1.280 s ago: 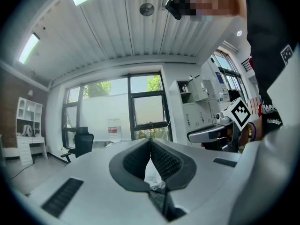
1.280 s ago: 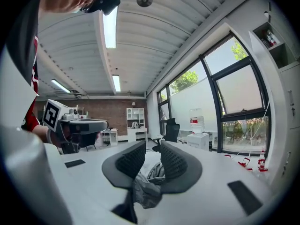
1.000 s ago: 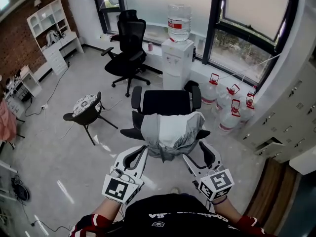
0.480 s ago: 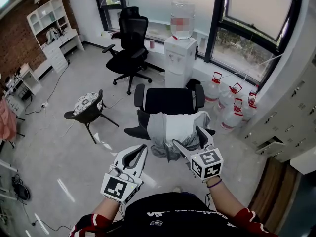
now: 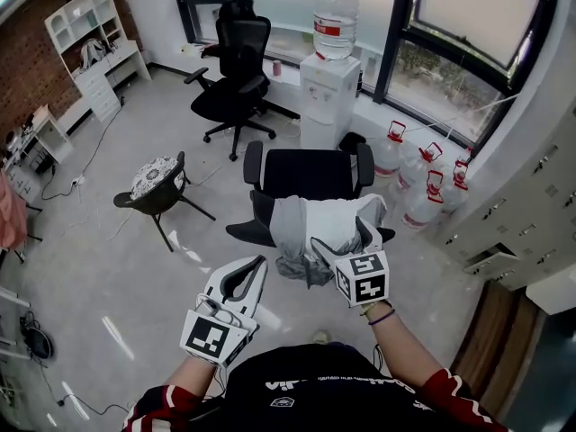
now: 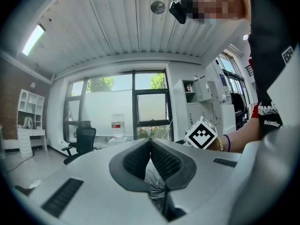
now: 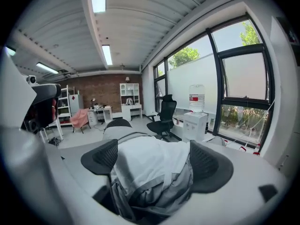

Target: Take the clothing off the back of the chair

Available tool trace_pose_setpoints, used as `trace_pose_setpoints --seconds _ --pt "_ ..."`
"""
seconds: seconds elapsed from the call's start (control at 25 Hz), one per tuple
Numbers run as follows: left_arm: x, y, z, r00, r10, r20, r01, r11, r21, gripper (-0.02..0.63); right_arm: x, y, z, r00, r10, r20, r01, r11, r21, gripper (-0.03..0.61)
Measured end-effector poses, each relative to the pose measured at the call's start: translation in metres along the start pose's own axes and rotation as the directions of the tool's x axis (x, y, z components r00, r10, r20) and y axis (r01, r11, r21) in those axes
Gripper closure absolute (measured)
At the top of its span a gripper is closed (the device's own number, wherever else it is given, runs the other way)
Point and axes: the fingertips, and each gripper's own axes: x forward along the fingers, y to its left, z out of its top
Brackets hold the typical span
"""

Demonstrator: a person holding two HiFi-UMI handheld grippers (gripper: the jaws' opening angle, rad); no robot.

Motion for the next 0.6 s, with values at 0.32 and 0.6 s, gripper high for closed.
trace_pose_setpoints --seconds 0.32,0.6 --pt "-0.006 0.006 -0.002 1.0 0.012 -0.004 -0.012 1.0 -0.023 0.589 0.008 0.012 -0.001 0.999 -0.014 -0.039 0.013 1.0 -0.02 0.121" --pt "-0.015 0.007 -0.012 0.999 0.012 -0.034 -0.013 1.0 -0.019 0.589 0.012 0.027 -0.002 0.999 0.001 -0.051 -0.002 1.0 -0.007 0.202"
